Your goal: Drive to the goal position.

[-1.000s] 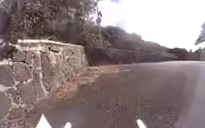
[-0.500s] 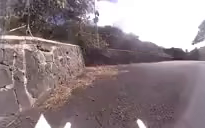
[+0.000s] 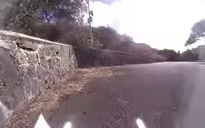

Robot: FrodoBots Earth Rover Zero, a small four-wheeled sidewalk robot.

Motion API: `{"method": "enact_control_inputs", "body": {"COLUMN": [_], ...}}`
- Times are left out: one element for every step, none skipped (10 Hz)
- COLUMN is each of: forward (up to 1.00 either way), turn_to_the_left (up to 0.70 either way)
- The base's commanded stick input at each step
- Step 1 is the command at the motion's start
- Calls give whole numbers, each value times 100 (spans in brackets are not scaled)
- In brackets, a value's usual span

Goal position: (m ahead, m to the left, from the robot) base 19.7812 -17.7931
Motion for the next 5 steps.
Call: {"method": "enact_control_inputs", "body": {"forward": [70,70,70,70,70], "turn_to_the_left": [-8,-13,-22,-27,-32]}}
